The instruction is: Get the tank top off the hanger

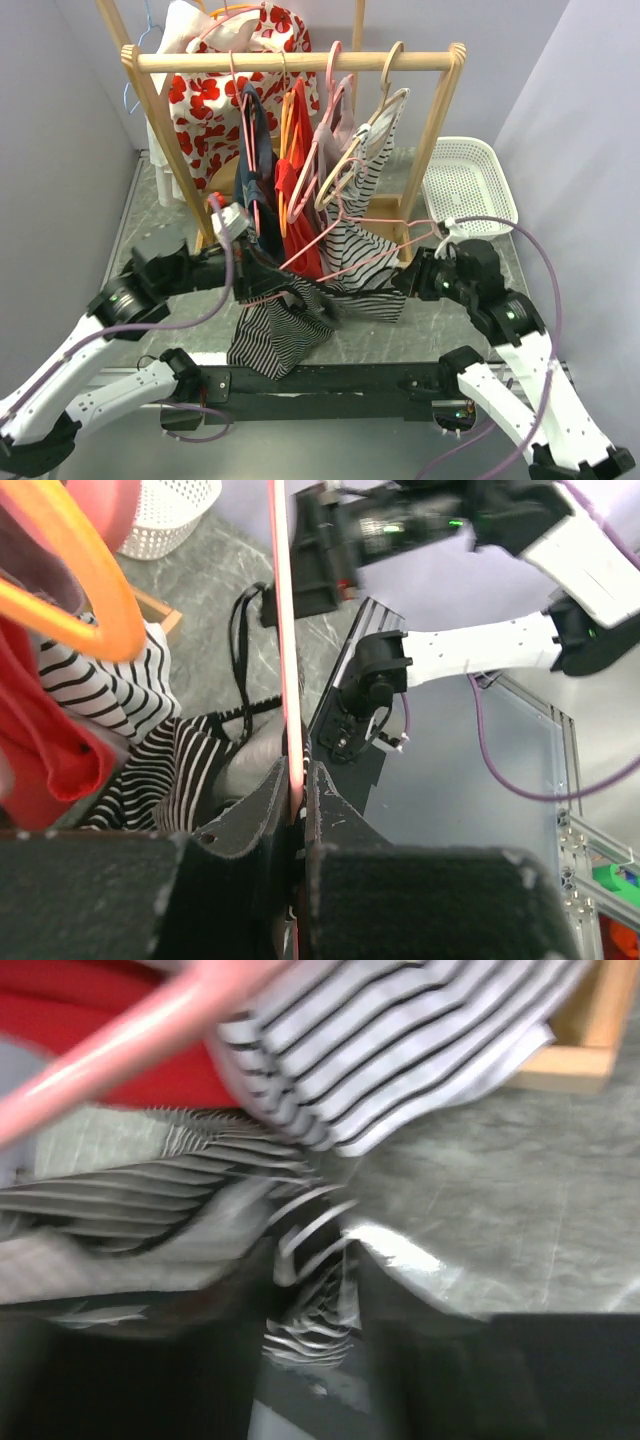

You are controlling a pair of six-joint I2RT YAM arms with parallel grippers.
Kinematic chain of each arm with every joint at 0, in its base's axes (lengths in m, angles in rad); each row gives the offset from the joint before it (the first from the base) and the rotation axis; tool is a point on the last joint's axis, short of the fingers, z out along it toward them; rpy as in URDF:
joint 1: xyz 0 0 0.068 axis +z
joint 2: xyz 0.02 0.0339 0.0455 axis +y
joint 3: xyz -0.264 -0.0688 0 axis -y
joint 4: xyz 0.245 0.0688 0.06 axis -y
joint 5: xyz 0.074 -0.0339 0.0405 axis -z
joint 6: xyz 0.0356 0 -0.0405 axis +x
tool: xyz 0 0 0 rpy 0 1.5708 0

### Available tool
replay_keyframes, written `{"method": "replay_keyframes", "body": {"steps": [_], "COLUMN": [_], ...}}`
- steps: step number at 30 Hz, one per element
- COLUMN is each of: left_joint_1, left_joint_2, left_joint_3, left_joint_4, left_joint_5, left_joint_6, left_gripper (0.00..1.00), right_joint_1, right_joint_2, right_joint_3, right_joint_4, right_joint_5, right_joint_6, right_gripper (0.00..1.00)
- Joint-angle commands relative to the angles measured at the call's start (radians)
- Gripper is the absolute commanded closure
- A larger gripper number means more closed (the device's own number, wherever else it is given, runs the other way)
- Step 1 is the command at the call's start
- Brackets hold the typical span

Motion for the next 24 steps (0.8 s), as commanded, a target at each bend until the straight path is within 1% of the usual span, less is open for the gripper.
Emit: {"method": "replay_keyframes", "body": {"steps": [1, 2, 3, 5, 9, 12, 13, 16, 18, 19, 20, 22, 23, 24], "left_joint_1": [-0.013, -0.014, -0.019, -0.030, -0.049, -0.069, -0.088, -0.131, -0.158, -0.195, -0.213, -0.267, -0.284, -0.301], "left_joint_2": [0.043, 0.057, 0.066, 0.081, 0.095, 0.114, 0.117, 0.138, 0.166, 0.177, 0.201, 0.224, 0.242, 0.252], "left_joint_3": [-0.022, -0.022, -0.019, -0.015, -0.042, -0.053, -0.063, -0.080, -0.084, -0.079, -0.074, -0.065, -0.062, -0.061], "left_joint_4": [0.152, 0.151, 0.139, 0.131, 0.161, 0.189, 0.215, 0.250, 0.272, 0.274, 0.272, 0.272, 0.277, 0.280], "left_joint_5": [0.032, 0.027, 0.015, 0.011, -0.011, -0.022, -0.032, -0.068, -0.124, -0.155, -0.216, -0.281, -0.345, -0.374], "left_joint_6": [-0.024, -0.021, -0.015, -0.009, -0.021, -0.030, -0.035, -0.044, -0.044, -0.040, -0.038, -0.032, -0.029, -0.030], "left_gripper": [0.99, 0.99, 0.99, 0.99, 0.99, 0.99, 0.99, 0.99, 0.99, 0.99, 0.99, 0.99, 0.99, 0.99], "right_joint_1": [0.013, 0.013, 0.013, 0.013, 0.013, 0.013, 0.013, 0.013, 0.016, 0.019, 0.024, 0.042, 0.049, 0.068], "right_joint_2": [-0.125, -0.143, -0.162, -0.194, -0.167, -0.162, -0.159, -0.119, -0.099, -0.081, -0.076, -0.058, -0.052, -0.044], "right_joint_3": [0.068, 0.103, 0.118, 0.163, 0.192, 0.155, 0.151, 0.140, 0.138, 0.137, 0.135, 0.128, 0.122, 0.114], "right_joint_4": [-0.009, -0.013, -0.012, 0.002, 0.048, 0.144, 0.198, 0.284, 0.321, 0.348, 0.359, 0.382, 0.390, 0.413], "right_joint_5": [-0.022, -0.012, -0.009, -0.021, -0.095, -0.130, -0.144, -0.189, -0.209, -0.209, -0.204, -0.192, -0.187, -0.187], "right_joint_6": [-0.009, -0.005, 0.003, 0.015, 0.054, 0.093, 0.103, 0.138, 0.156, 0.163, 0.167, 0.178, 0.189, 0.195], "right_gripper": [0.50, 0.43, 0.39, 0.36, 0.35, 0.34, 0.33, 0.32, 0.33, 0.33, 0.33, 0.33, 0.33, 0.33]}}
